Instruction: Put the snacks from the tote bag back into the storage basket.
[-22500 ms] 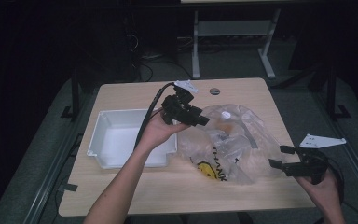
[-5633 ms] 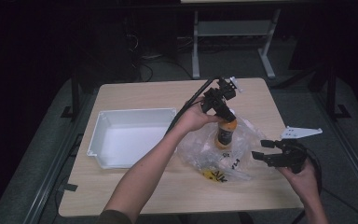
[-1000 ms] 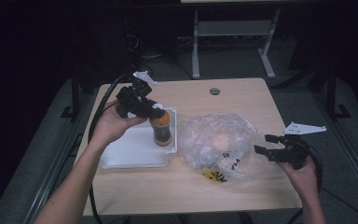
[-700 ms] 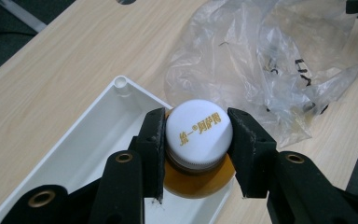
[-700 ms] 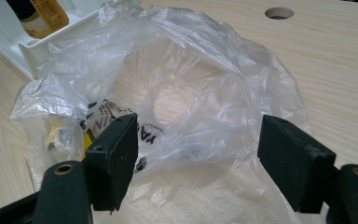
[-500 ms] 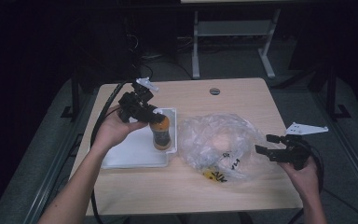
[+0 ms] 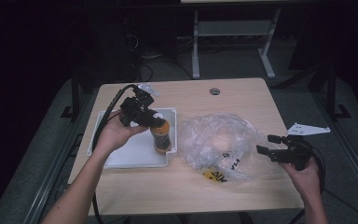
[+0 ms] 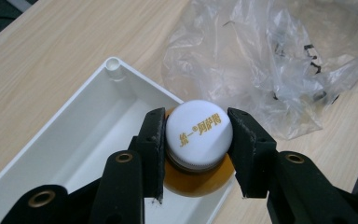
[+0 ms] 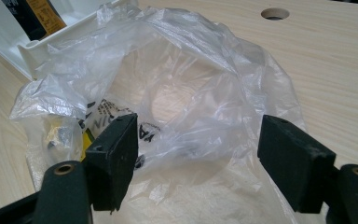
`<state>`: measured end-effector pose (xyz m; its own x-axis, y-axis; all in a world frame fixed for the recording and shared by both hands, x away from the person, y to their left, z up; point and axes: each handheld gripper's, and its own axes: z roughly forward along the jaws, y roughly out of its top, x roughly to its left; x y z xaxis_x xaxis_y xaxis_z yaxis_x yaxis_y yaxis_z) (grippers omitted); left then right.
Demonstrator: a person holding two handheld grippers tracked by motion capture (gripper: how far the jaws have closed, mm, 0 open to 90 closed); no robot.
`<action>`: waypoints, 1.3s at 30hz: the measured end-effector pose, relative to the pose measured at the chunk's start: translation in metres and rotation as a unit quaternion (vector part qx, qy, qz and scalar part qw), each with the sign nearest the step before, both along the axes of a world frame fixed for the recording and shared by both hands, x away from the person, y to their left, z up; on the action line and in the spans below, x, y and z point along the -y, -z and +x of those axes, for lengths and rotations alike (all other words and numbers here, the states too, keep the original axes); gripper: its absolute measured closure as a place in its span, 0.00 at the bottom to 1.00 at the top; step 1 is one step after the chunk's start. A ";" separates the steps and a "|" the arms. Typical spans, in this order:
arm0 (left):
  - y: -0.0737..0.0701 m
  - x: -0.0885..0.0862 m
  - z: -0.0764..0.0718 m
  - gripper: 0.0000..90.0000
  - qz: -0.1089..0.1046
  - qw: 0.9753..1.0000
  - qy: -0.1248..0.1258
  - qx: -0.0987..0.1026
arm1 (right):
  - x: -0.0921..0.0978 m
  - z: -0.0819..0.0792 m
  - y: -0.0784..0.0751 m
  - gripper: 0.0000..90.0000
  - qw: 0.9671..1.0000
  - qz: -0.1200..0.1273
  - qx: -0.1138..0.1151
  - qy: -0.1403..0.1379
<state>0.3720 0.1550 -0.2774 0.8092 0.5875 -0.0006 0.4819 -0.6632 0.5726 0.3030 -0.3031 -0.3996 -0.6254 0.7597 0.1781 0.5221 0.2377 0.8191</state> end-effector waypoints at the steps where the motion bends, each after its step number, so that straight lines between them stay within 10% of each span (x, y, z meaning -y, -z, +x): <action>1: 0.002 0.000 0.000 0.66 0.001 1.000 -0.001 0.002 | 0.000 0.000 0.000 0.32 1.000 0.000 0.000 0.000; 39: 0.033 -0.001 0.004 0.66 0.002 1.000 0.001 -0.024 | 0.000 -0.004 -0.004 0.32 1.000 0.002 0.010 0.001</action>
<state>0.3759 0.1559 -0.3107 0.8096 0.5858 -0.0373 0.5073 -0.6664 0.5465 0.2994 -0.3026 -0.3954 -0.6276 0.7599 0.1693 0.5065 0.2334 0.8300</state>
